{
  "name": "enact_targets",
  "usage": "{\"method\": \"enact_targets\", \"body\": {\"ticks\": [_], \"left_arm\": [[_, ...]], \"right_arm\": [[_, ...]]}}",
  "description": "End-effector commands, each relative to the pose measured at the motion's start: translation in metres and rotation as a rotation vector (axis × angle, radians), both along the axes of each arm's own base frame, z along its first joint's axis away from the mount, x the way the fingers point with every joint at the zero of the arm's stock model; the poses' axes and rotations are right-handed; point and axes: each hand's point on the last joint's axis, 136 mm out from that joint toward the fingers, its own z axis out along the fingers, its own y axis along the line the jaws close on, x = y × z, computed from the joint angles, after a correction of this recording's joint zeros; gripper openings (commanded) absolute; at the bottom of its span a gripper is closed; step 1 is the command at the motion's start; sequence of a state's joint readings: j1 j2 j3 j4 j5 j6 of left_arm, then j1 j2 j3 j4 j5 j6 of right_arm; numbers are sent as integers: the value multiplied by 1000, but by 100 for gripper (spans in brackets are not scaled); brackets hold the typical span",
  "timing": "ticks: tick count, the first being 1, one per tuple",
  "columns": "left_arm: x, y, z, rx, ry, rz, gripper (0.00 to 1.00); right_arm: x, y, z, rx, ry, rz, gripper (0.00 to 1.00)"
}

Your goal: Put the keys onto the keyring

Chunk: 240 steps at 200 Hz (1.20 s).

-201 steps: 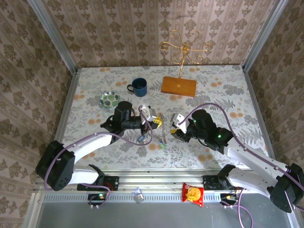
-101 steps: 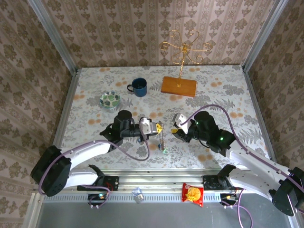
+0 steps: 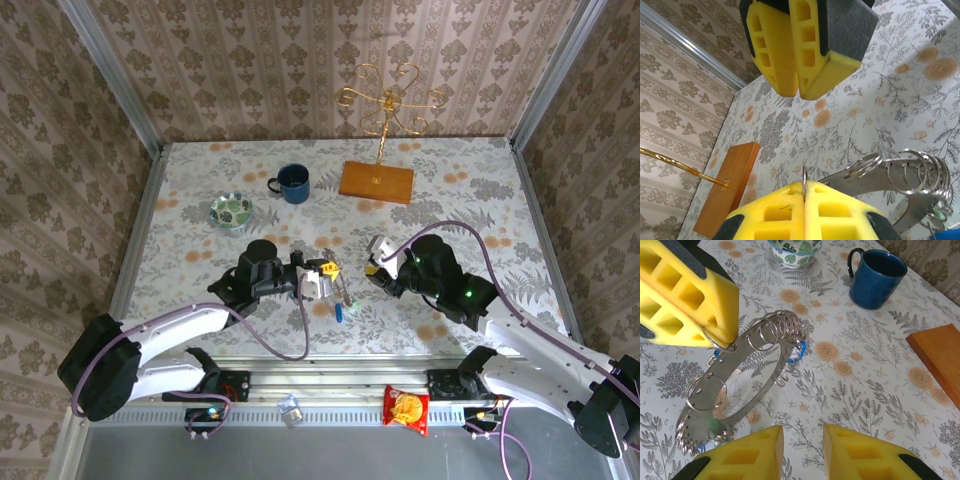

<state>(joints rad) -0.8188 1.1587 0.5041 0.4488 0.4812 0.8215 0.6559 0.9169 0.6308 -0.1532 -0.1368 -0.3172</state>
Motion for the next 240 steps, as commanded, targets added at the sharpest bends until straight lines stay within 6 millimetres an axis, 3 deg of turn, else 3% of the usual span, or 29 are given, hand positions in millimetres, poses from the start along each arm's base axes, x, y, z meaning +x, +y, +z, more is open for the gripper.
{"method": "enact_targets", "body": {"ticks": [1, 44, 67, 86, 116, 176, 214, 240], "left_arm": [[-4, 0, 14, -28, -81, -14, 0], [1, 4, 17, -36, -61, 36, 0], [15, 12, 31, -85, -8, 142, 0], [30, 28, 43, -128, 56, 250, 0], [48, 64, 55, -181, 185, 421, 0], [68, 157, 44, -245, 353, 864, 0], [65, 209, 32, -286, 408, 1087, 0], [59, 233, 21, -294, 442, 1203, 0]], "right_arm": [[5, -4, 5, 11, -32, -33, 29], [12, -9, 7, 25, -50, -91, 32], [18, -12, 8, 44, -40, -142, 32], [12, -1, 10, 87, 32, -104, 31], [4, 20, 9, 164, 185, -47, 33], [-6, 62, -24, 129, 373, -42, 32], [-10, 104, -64, 142, 682, -149, 29], [-9, 131, -92, 131, 894, -218, 28]]}}
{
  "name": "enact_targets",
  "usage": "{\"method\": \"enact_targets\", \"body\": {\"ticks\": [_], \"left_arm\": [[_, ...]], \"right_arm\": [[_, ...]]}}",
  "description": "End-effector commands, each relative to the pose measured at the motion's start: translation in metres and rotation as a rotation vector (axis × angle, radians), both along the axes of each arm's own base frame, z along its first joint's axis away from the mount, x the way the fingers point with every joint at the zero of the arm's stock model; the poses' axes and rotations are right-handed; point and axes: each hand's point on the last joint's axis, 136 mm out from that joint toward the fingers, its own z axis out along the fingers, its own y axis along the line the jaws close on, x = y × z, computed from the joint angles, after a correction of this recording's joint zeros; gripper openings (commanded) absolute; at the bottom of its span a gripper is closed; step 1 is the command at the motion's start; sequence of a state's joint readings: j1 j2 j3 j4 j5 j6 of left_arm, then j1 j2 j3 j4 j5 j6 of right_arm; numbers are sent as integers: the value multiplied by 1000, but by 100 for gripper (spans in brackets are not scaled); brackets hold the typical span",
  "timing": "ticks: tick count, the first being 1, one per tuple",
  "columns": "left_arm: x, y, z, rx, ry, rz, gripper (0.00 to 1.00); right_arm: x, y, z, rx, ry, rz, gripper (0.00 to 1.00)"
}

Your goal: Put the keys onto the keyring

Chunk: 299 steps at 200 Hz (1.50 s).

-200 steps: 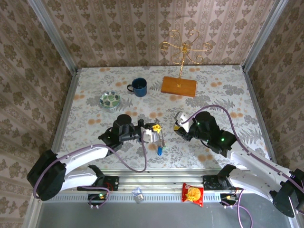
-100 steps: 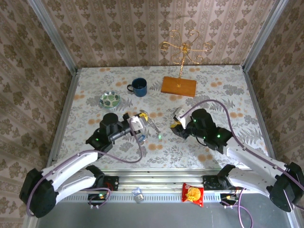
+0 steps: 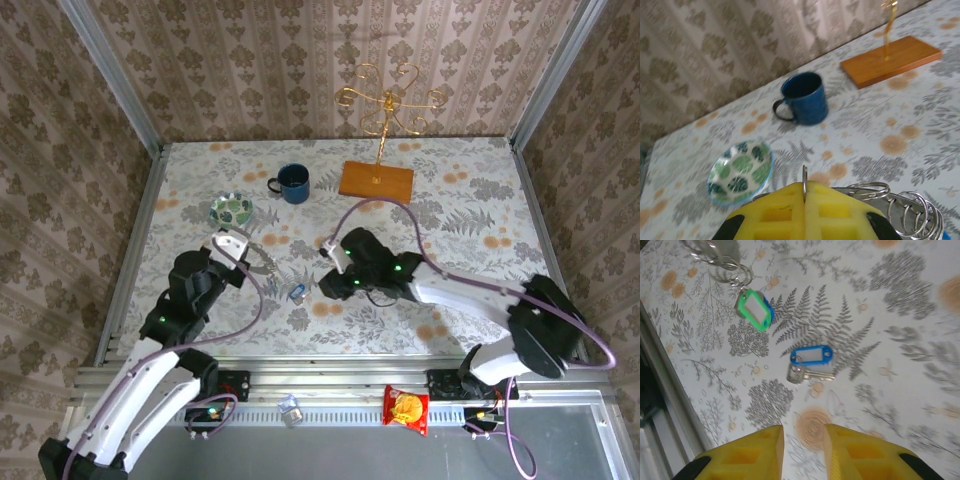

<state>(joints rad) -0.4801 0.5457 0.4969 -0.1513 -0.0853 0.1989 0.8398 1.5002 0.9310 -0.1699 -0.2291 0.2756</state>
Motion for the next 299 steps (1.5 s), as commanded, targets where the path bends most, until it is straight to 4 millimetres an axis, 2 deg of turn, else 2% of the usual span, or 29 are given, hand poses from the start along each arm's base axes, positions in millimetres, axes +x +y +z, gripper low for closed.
{"method": "enact_targets", "body": {"ticks": [1, 18, 63, 111, 144, 223, 261, 299], "left_arm": [[-4, 30, -21, -24, 90, 164, 0], [-5, 48, -24, -28, 100, 246, 0], [-10, 55, -28, -55, 108, 281, 0], [-11, 57, -30, -58, 116, 289, 0], [-12, 57, -28, -59, 116, 292, 0], [-12, 58, -26, -57, 110, 293, 0], [-12, 59, -27, -51, 111, 296, 0], [-13, 59, -27, -44, 113, 294, 0]], "right_arm": [[-8, 21, -22, 9, 263, -91, 28], [-9, 38, -39, 3, 344, -87, 29], [2, 62, -68, -48, 417, -110, 29], [7, 65, -90, -122, 445, -137, 28], [7, 70, -95, -138, 447, -126, 26], [3, 68, -105, -224, 425, -112, 29], [0, 70, -107, -239, 422, -104, 21], [1, 73, -99, -220, 412, -95, 2]]}}
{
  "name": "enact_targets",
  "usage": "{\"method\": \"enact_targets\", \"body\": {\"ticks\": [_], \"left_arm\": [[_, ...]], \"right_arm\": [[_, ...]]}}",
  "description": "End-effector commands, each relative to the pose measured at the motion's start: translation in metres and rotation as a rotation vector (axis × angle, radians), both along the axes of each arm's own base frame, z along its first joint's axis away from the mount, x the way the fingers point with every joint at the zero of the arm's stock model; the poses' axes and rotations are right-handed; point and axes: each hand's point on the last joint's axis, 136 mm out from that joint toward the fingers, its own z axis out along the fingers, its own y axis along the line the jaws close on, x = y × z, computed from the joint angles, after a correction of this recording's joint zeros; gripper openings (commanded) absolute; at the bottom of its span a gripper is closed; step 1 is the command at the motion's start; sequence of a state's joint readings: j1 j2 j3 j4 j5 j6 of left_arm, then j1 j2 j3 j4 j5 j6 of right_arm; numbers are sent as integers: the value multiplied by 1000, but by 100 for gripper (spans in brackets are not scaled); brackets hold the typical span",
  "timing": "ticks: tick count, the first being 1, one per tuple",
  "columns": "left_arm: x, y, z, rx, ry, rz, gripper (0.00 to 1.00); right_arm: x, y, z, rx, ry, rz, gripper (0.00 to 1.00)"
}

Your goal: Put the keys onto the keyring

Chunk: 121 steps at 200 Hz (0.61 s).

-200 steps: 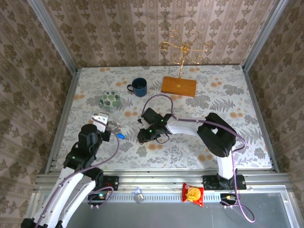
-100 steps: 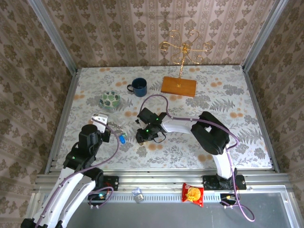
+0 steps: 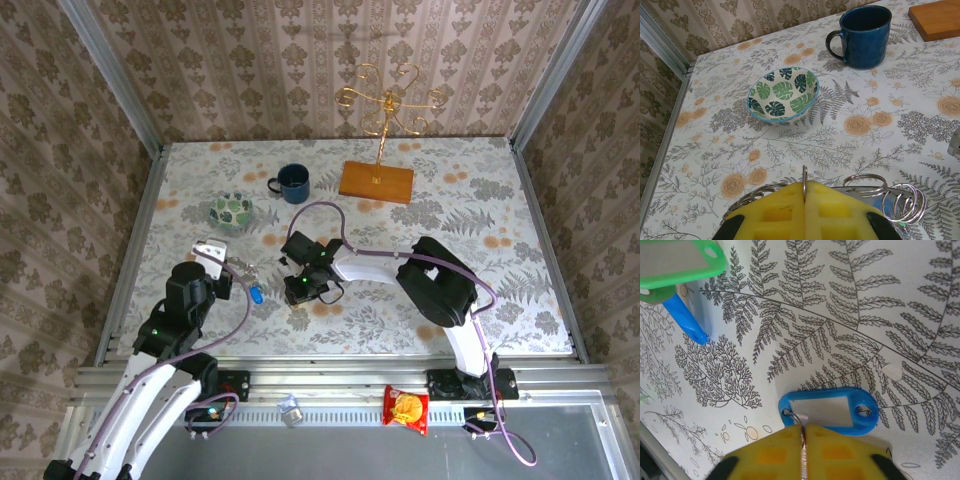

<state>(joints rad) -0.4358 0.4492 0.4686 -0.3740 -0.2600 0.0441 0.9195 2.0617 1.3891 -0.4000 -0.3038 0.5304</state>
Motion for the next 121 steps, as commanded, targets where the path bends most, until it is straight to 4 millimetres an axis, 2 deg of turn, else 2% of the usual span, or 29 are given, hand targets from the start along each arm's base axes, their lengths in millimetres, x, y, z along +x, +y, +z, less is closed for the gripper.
{"method": "enact_targets", "body": {"ticks": [1, 29, 49, 82, 100, 121], "left_arm": [[1, 6, 12, -20, -40, 34, 0], [1, 6, 12, -20, -39, 35, 0], [1, 5, 12, -21, -42, 27, 0], [4, -3, 12, -24, -43, -15, 0], [5, -16, 12, -31, -40, -80, 0], [6, -32, 11, -61, -38, -160, 0]], "right_arm": [[-2, -4, -2, -38, 6, 0, 2], [-1, -9, 15, -20, -25, 3, 0], [-1, -24, 24, -48, -59, 1, 0], [5, -70, 30, -144, -124, -44, 0], [3, -103, 28, -241, -146, -55, 0], [2, -127, 28, -305, -178, -62, 0]]}}
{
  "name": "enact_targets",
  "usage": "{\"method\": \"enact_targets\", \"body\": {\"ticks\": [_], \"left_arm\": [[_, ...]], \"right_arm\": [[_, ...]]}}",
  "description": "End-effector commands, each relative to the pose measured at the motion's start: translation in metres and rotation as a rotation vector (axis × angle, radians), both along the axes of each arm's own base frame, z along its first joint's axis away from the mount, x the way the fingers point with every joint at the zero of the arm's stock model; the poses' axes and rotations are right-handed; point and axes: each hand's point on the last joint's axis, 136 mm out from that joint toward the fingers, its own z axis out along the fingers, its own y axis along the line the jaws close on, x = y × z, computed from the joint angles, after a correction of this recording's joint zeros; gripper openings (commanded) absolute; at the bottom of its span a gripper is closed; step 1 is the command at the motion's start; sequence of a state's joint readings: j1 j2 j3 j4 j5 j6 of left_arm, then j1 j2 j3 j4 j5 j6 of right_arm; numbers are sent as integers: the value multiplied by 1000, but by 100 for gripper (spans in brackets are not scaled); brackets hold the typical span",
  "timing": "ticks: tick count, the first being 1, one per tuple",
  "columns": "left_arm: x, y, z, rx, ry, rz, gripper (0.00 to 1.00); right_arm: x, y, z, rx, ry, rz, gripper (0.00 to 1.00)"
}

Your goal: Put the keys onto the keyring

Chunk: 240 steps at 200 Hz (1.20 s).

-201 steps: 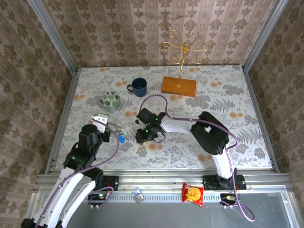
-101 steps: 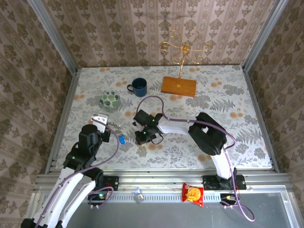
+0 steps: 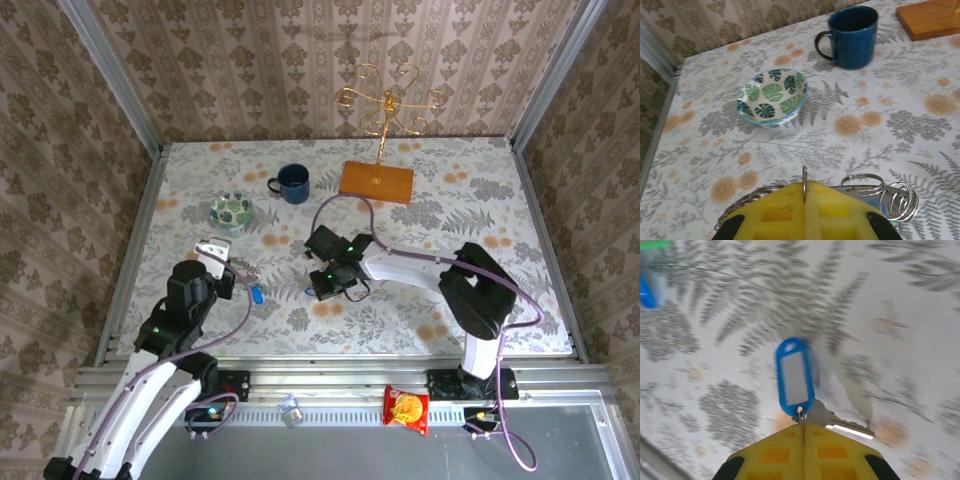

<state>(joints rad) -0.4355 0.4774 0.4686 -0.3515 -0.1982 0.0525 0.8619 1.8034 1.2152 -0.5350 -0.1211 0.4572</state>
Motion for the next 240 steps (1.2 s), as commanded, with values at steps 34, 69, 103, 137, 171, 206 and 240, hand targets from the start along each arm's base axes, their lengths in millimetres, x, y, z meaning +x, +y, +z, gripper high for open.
{"method": "enact_targets", "body": {"ticks": [34, 69, 103, 137, 171, 206, 240], "left_arm": [[6, -33, 11, -71, -30, -156, 0], [5, -33, 13, -65, -29, -166, 0], [5, -34, 12, -66, -26, -168, 0], [5, -35, 12, -67, -25, -173, 0], [6, -36, 11, -70, -25, -175, 0], [5, -36, 11, -72, -24, -177, 0], [5, -36, 11, -70, -21, -178, 0]], "right_arm": [[-4, -46, -12, -158, -29, -10, 0], [-4, -38, -19, -136, -6, -9, 0], [-6, -35, -25, -131, 27, 0, 0], [-8, -32, -26, -116, 41, 1, 0], [-10, -31, -31, -105, 70, 1, 6], [-10, -30, -31, -82, 90, -12, 17], [-12, -30, -33, -58, 119, -26, 22]]}}
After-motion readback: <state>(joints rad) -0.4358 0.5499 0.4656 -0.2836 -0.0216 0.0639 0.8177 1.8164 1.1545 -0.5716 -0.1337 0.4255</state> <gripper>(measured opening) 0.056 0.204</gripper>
